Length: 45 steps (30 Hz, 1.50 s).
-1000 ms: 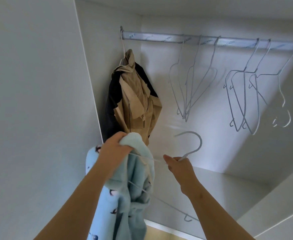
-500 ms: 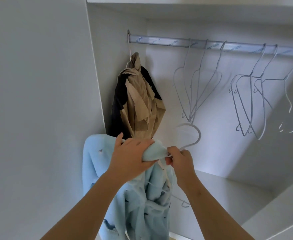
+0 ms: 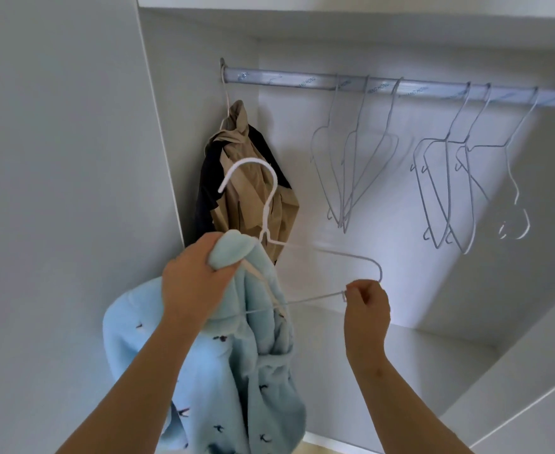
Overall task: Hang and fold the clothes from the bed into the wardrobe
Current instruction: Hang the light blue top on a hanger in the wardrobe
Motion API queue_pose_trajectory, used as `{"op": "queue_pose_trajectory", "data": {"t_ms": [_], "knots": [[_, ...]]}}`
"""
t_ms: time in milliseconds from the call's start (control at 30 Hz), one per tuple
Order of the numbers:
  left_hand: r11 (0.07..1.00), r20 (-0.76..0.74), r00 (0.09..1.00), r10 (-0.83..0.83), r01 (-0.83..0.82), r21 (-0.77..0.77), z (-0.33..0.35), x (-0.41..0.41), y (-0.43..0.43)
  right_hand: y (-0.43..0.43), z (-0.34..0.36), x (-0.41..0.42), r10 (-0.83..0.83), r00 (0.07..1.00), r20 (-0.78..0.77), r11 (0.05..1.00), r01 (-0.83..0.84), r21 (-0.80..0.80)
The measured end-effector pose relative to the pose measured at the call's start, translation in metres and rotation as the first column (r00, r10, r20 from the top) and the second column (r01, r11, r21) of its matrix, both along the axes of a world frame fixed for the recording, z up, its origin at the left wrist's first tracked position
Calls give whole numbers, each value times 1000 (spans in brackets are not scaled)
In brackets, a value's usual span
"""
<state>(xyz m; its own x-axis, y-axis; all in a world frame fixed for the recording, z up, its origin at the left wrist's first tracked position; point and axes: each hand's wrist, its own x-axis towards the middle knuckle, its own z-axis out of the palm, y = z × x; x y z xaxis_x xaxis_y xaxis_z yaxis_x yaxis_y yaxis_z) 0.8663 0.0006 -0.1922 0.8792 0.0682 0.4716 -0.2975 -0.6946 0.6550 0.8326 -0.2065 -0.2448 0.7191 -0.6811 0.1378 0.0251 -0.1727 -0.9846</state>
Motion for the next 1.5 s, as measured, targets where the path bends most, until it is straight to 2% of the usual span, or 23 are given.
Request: {"op": "queue_pose_trajectory", "data": {"t_ms": [100,233,333,467,567,633,700,833,933,1067,1233,1333,1433,1500], "knots": [[994,26,1000,-15,18,-109,10,-4,6,1,-12,2,64,970,-235,996,-46,79],[974,74,995,-63,78,-215,26,-12,12,15,-16,4,351,849,-395,931,-272,243],[950,90,993,-82,105,-292,42,-18,16,28,-9,7,553,734,-394,820,-395,413],[902,103,989,-110,143,-408,56,-21,22,41,-10,12,687,622,-376,690,-395,607],[873,131,984,-124,171,-457,63,-25,31,44,-16,15,764,592,-256,538,-367,758],[858,140,984,-111,166,-486,63,-24,40,45,-15,18,788,581,-205,480,-370,796],[852,143,984,-110,167,-497,62,-24,48,45,-10,22,787,588,-189,475,-380,793],[862,128,981,-143,187,-471,60,-26,64,35,-3,30,690,715,-113,505,-364,783],[880,100,977,-187,211,-424,56,-27,73,23,-3,26,697,711,-94,469,-353,809],[916,7,985,-175,165,-366,45,-23,75,-2,-7,19,605,783,-147,542,-270,796],[972,-115,980,-161,137,-189,26,-19,60,-37,-7,5,563,824,-58,449,-247,859],[968,-202,957,-209,174,-179,15,-17,52,-61,-10,-3,527,849,-28,425,-235,874],[957,-256,930,-262,216,-192,9,-15,45,-79,-11,-11,552,834,-7,411,-264,873],[953,-280,919,-279,230,-196,7,-13,41,-89,-11,-16,583,811,59,353,-318,880]]}}
